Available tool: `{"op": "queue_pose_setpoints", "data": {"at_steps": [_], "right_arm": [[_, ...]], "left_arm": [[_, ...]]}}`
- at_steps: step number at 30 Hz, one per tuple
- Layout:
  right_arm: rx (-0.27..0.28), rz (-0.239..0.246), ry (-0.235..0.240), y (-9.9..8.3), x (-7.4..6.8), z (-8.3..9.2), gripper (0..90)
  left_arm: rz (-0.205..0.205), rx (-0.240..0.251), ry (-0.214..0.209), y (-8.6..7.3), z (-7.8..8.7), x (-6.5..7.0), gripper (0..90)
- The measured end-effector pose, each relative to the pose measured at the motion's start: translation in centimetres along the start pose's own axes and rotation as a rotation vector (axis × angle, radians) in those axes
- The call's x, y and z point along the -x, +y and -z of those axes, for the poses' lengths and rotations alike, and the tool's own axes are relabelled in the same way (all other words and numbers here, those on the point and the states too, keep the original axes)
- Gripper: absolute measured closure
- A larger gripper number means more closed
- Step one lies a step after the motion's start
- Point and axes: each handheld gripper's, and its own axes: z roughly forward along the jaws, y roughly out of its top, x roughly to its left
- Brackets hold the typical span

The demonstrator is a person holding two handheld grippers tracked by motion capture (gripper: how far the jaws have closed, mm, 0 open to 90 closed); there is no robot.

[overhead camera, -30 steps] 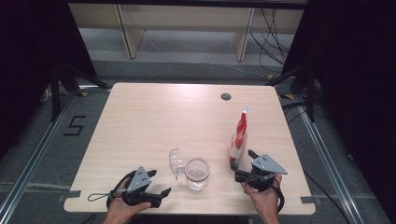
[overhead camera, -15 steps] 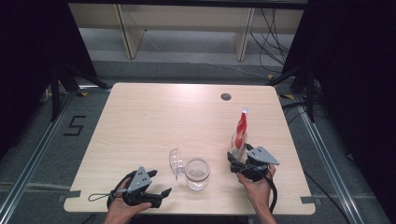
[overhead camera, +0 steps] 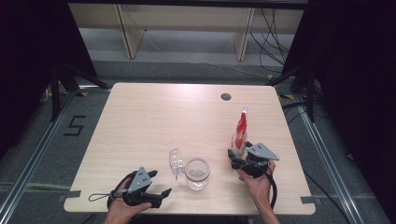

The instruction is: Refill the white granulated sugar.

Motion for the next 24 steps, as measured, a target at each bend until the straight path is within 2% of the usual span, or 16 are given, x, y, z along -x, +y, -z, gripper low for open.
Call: {"op": "queue_pose_setpoints", "data": {"at_steps": [2,6,7,8,9,12,13,14,16,18,19,20,21,22,23,24], "right_arm": [[-0.022,0.01,0.028,0.2,0.4,0.1,25.5],[-0.034,0.028,0.079,0.3,1.4,0.6,33.1],[-0.023,0.052,0.089,0.4,1.7,0.6,34.2],[-0.05,0.028,0.108,0.4,1.7,0.9,35.8],[-0.031,0.067,0.12,0.4,2.2,0.8,36.5],[-0.036,0.084,0.161,0.4,2.9,0.9,37.7],[-0.049,0.07,0.155,0.4,2.9,1.1,38.1],[-0.048,0.095,0.177,0.5,3.2,1.0,38.2],[-0.04,0.094,0.17,0.4,3.3,1.1,38.4],[-0.045,0.058,0.156,0.3,2.9,1.2,38.5],[-0.035,0.059,0.146,0.2,2.8,1.2,38.5],[-0.005,0.058,0.134,0.0,2.8,1.2,38.1],[-0.001,0.01,0.126,-0.1,2.4,1.3,37.2],[0.033,-0.025,0.118,-0.2,2.2,1.2,34.8],[0.045,-0.015,0.116,-0.1,2.3,1.2,33.4],[0.074,-0.033,0.109,-0.1,2.2,1.0,32.1]], "left_arm": [[0.008,0.007,-0.003,0.0,0.0,0.0,19.1],[-0.002,-0.001,0.002,0.0,0.0,0.0,19.6],[0.0,0.0,0.002,0.0,0.0,0.0,19.7],[-0.001,0.002,-0.001,0.0,0.0,0.0,19.8],[-0.001,-0.002,-0.003,0.0,0.0,0.0,19.9],[0.007,0.006,-0.007,-0.1,-0.1,0.1,20.1],[0.007,0.006,-0.007,-0.1,-0.1,0.1,20.1],[0.005,0.004,-0.007,-0.1,-0.1,0.0,20.2],[0.005,0.003,-0.007,-0.1,-0.1,0.0,20.2],[0.003,0.002,-0.007,-0.1,-0.1,0.0,20.2],[0.008,0.005,-0.007,-0.1,-0.1,0.1,20.2],[0.004,0.006,-0.007,-0.1,-0.1,0.1,20.2],[-0.005,0.01,-0.005,0.0,-0.1,0.1,20.2],[-0.027,0.0,-0.007,0.0,-0.1,-0.1,20.3],[-0.027,-0.002,-0.007,0.0,0.0,-0.1,20.3],[-0.026,-0.002,-0.008,0.0,0.0,-0.1,20.3]]}}
